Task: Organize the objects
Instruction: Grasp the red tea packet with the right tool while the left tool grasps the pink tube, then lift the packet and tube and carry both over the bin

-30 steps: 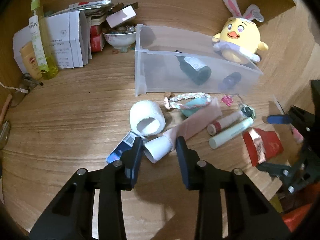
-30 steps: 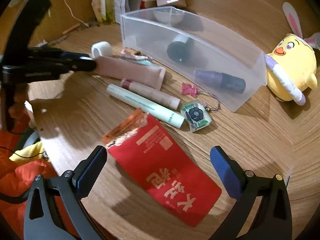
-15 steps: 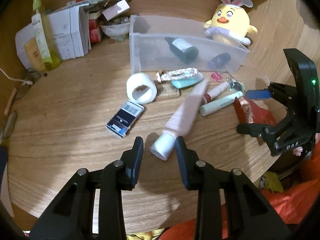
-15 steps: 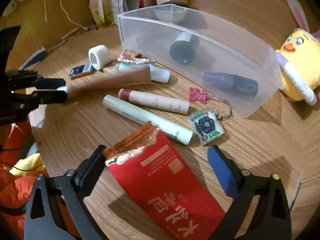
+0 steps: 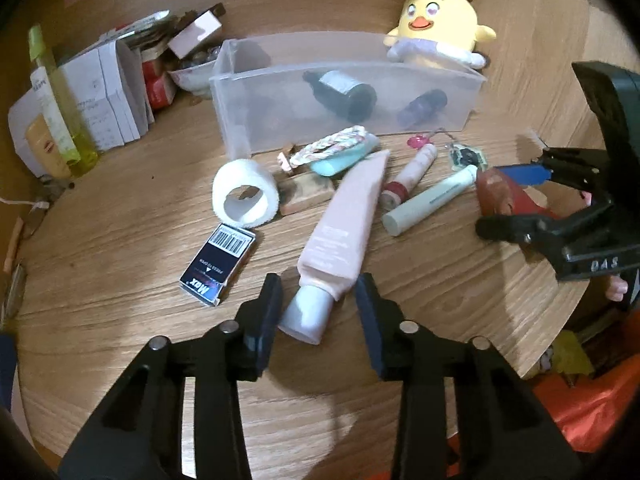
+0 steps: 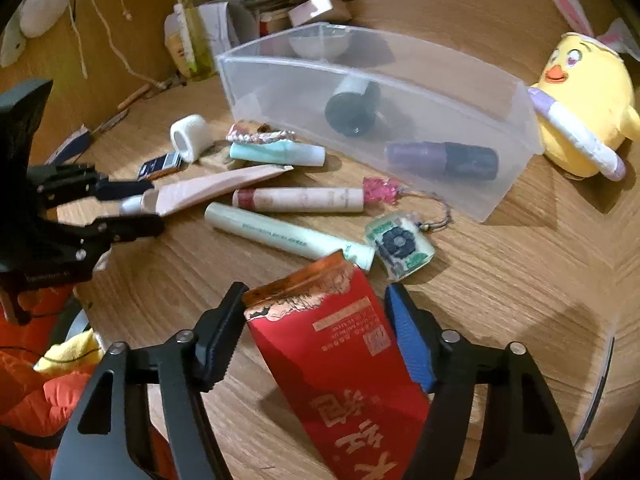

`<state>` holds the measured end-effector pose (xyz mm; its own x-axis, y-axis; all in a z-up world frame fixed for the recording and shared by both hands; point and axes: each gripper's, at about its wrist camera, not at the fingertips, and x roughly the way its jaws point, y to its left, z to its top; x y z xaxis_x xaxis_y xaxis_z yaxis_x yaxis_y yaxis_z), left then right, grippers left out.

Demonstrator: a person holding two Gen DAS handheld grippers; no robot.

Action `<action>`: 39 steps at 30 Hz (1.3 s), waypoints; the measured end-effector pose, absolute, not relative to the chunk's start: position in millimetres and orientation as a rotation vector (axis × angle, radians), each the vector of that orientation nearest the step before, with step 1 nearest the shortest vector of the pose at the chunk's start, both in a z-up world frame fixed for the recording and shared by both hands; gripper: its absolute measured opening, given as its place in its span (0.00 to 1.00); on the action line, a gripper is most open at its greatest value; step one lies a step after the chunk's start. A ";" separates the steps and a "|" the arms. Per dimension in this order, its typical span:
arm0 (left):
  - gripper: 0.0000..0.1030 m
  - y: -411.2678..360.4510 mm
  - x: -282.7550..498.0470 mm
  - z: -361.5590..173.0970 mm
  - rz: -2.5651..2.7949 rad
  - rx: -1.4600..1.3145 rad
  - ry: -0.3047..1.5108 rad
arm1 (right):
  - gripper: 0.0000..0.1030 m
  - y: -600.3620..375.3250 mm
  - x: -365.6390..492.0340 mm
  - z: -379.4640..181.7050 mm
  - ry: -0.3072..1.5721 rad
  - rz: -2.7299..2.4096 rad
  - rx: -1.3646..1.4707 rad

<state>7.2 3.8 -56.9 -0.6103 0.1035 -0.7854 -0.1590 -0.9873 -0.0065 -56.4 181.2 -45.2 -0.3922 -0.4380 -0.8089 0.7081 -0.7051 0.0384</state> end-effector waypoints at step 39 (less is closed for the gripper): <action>0.20 8.6 23.5 31.9 2.833 -0.915 -0.036 | 0.54 194.3 -68.8 29.9 0.171 -2.324 0.835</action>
<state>23.5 8.6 31.9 -0.7988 0.1630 -0.5791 -0.1481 -0.9863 -0.0733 -68.8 194.3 29.9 -0.5830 -0.5387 -0.6082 0.6221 -0.7774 0.0923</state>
